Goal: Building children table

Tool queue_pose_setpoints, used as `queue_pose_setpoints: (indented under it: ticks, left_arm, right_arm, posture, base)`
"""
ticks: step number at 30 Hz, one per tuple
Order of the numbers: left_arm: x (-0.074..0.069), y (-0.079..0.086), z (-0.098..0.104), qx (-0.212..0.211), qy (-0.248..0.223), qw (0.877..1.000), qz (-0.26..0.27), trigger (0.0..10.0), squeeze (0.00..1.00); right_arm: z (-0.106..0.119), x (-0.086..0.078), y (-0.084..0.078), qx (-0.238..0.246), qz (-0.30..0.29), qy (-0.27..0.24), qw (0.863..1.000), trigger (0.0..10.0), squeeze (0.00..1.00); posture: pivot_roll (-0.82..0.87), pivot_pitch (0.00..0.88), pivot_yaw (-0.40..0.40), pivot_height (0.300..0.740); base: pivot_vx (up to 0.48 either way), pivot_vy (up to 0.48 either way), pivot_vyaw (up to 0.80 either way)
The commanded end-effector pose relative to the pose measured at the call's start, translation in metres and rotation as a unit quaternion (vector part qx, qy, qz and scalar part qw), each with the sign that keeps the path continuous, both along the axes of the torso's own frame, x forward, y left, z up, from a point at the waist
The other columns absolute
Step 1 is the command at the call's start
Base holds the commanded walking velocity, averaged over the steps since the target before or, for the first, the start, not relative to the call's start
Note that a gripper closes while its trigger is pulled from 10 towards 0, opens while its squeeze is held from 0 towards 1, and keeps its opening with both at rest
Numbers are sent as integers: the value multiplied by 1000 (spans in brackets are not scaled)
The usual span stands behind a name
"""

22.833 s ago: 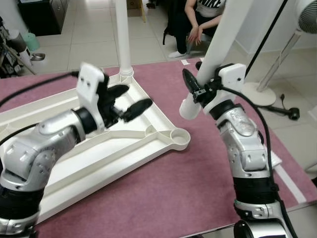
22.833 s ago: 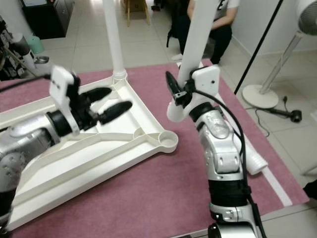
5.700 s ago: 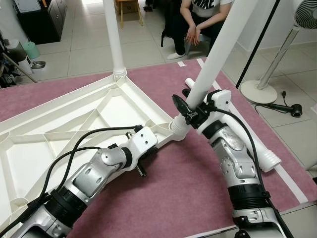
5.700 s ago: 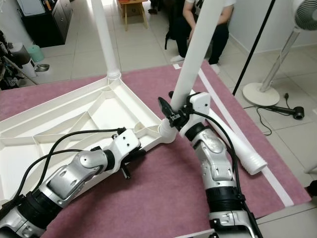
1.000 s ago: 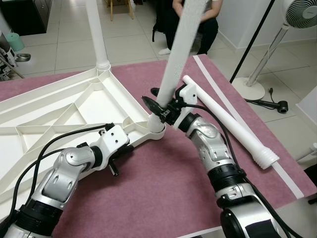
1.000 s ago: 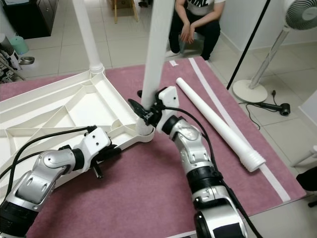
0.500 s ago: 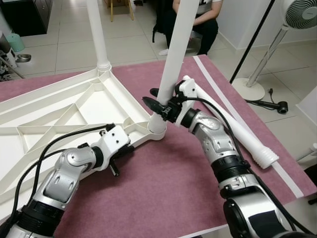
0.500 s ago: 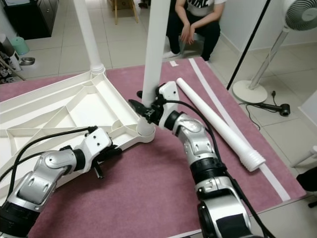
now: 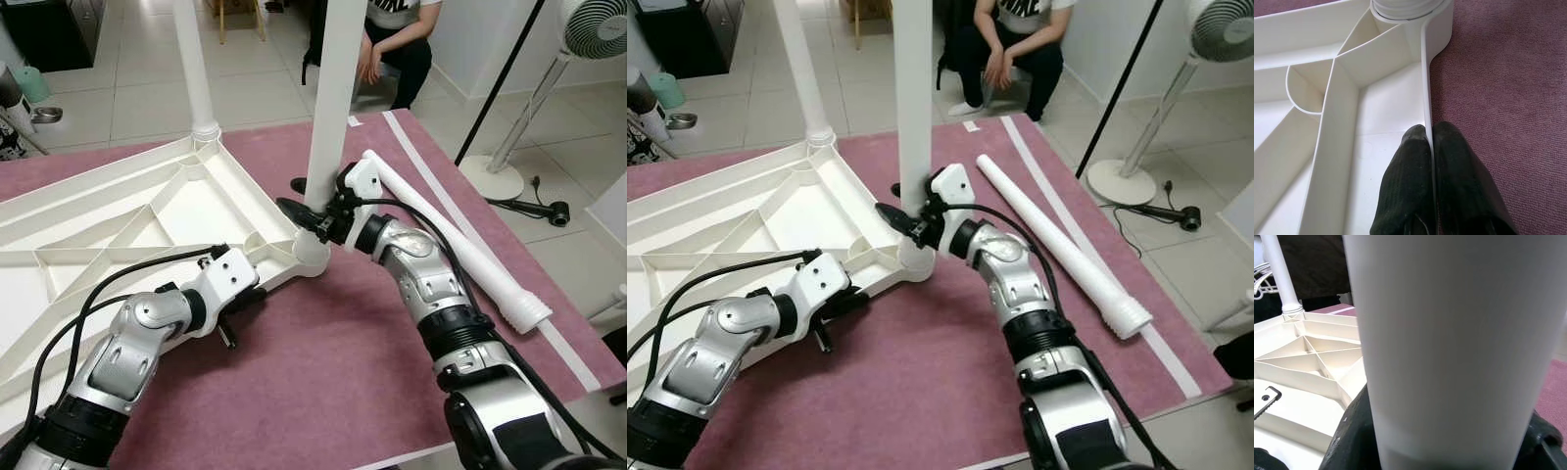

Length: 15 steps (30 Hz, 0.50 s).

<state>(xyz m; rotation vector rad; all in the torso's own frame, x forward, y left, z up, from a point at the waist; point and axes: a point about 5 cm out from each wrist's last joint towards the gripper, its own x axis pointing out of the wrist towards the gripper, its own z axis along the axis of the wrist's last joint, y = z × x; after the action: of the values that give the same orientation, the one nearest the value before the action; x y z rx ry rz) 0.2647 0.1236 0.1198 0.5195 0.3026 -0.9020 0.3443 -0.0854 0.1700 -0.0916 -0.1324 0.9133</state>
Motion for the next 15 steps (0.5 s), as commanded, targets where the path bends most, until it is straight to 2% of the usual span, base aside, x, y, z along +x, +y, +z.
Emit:
queue_pose_setpoints:
  ticks: [1,4,8,11,12,15]
  left_arm:
    - [7,9,5,9,-37,998,54,10000,0]
    - [7,9,5,9,-38,998,55,10000,0]
    - [8,8,6,8,-39,998,55,10000,0]
    - [8,7,5,8,-39,998,54,10000,0]
    - [9,7,5,8,-39,998,54,10000,0]
    - [9,7,5,7,-40,998,54,10000,0]
  right_arm:
    - [-26,-2,-8,-28,-25,48,998,10000,0]
    - [-28,-3,-9,-19,-38,58,997,10000,0]
    - [-38,0,-10,-34,-107,60,992,10000,0]
    - [-40,1,-9,-33,-125,63,990,10000,0]
    - [-42,2,-8,-37,-156,60,985,10000,0]
    - [-44,3,-8,-48,-186,50,980,10000,0]
  posture:
    - [95,3,32,740]
    - [95,3,32,740]
    - [87,0,31,740]
    - [87,0,31,740]
    - [87,0,32,740]
    - [86,0,29,740]
  base:
    - [0,0,0]
    - [0,0,0]
    - [0,0,0]
    - [0,0,0]
    - [0,0,0]
    - [0,0,0]
